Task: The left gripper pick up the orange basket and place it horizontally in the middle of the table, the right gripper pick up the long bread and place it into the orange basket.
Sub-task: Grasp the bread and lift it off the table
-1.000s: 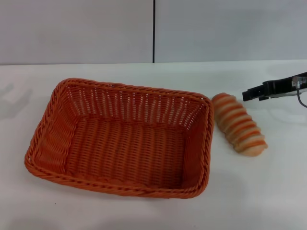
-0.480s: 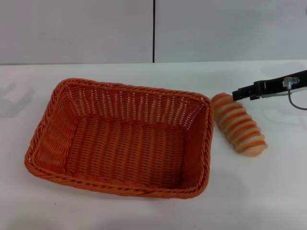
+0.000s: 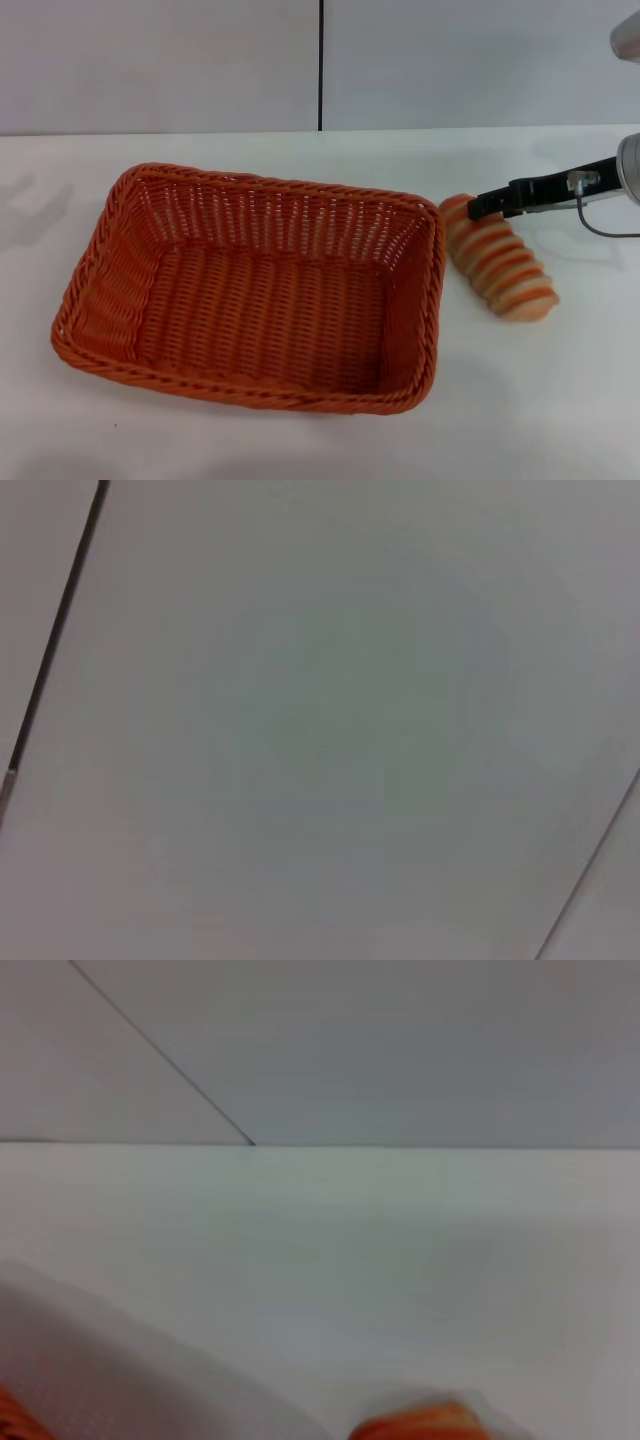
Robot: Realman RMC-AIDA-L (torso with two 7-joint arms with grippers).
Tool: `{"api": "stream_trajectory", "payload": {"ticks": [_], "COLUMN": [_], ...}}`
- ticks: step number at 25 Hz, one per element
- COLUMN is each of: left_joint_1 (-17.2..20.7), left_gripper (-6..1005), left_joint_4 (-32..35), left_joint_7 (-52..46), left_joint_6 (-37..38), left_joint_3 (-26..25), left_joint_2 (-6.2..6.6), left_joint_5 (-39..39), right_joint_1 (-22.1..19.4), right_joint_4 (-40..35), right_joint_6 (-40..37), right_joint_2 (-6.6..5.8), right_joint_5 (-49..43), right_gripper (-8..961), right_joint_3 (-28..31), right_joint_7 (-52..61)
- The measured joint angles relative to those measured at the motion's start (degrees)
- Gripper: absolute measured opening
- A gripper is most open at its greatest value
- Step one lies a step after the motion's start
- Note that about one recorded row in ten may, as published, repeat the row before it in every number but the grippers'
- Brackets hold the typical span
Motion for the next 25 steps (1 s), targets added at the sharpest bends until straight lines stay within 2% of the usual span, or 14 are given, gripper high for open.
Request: {"api": "stream_trajectory", "payload": {"ticks": [1, 13, 25], "left_joint_1": [0.1, 0.0, 0.0], "left_gripper": [656, 655, 655], "left_joint_4": [0.0, 0.0, 0.0], "left_joint_7": [0.0, 0.0, 0.0], "left_joint_6": [0.0, -0.1, -0.2], "left_joint_3": [0.0, 0.0, 0.0], "left_joint_2": [0.03, 0.13, 0.18], "left_joint_5": [0.0, 0.0, 0.1], "right_joint_1": [0.1, 0.6, 0.9], "right_joint_4": [0.0, 3.1, 4.4], "right_joint_6": [0.1, 1.9, 2.8], "right_joint_2": [0.0, 0.14, 0.49], "right_joint_5": [0.1, 3.1, 4.2], "right_gripper": [603, 276, 211], "right_joint_3": [0.0, 0.0, -0.1], "right_joint_7": [-0.2, -3.0, -4.9]}}
